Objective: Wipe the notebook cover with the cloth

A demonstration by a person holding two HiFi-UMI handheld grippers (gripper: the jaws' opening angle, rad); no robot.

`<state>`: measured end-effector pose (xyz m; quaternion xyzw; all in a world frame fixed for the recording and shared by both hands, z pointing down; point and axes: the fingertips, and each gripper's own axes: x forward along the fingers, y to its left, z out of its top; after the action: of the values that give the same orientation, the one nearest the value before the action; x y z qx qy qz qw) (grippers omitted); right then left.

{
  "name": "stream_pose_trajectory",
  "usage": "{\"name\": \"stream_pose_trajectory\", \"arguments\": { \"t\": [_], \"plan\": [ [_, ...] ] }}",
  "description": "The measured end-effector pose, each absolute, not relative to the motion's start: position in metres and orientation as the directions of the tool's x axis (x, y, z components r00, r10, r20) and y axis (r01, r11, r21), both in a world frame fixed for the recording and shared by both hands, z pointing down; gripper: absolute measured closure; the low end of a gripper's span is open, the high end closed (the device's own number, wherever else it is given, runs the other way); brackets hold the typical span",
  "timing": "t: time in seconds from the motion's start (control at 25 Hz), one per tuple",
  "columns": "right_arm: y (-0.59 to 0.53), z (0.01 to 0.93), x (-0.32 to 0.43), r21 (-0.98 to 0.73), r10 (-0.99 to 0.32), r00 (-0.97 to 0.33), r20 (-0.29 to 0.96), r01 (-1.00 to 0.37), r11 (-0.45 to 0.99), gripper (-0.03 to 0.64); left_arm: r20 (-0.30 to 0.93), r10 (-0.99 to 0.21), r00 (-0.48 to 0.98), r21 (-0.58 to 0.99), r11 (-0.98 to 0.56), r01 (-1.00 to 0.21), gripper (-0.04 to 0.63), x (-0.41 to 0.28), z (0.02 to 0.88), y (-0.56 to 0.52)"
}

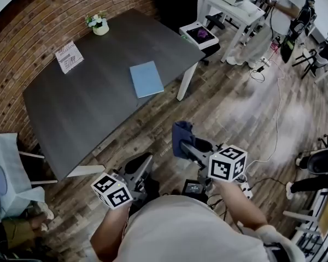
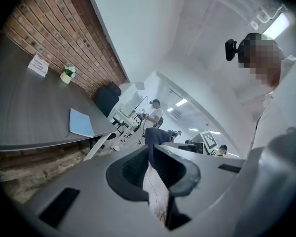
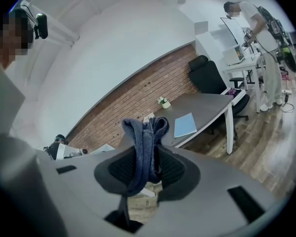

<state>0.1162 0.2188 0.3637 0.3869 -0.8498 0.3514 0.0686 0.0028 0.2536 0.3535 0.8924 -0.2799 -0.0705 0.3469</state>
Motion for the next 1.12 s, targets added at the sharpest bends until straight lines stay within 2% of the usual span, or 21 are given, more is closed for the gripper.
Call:
{"name": "stream_pose_trajectory", "arguments": {
  "t": [0.68,0.92,1.12],
  "plan": [
    [0.112,0.364,0.031,-0.513,-0.627,-0.662,0.410,-0.736,0.442,0.499,0.072,-0.484,0.872,0.668,-0.626,-0.403,0.557,-0.063,0.367,0.154],
    [0.075,0.368,0.028,-0.499,-0.606,-0.673,0.424,-0.732,0.463,0.499,0.088,-0.502,0.861,0.675,-0.605,-0.422,0.557,-0.063,0.376,0.124],
    [0.033,0.377,0.034,-0.503,-0.556,-0.709,0.435,-0.703,0.502,0.499,0.100,-0.562,0.821,0.666,-0.575,-0.475,0.557,-0.057,0.383,0.083]
  ]
}}
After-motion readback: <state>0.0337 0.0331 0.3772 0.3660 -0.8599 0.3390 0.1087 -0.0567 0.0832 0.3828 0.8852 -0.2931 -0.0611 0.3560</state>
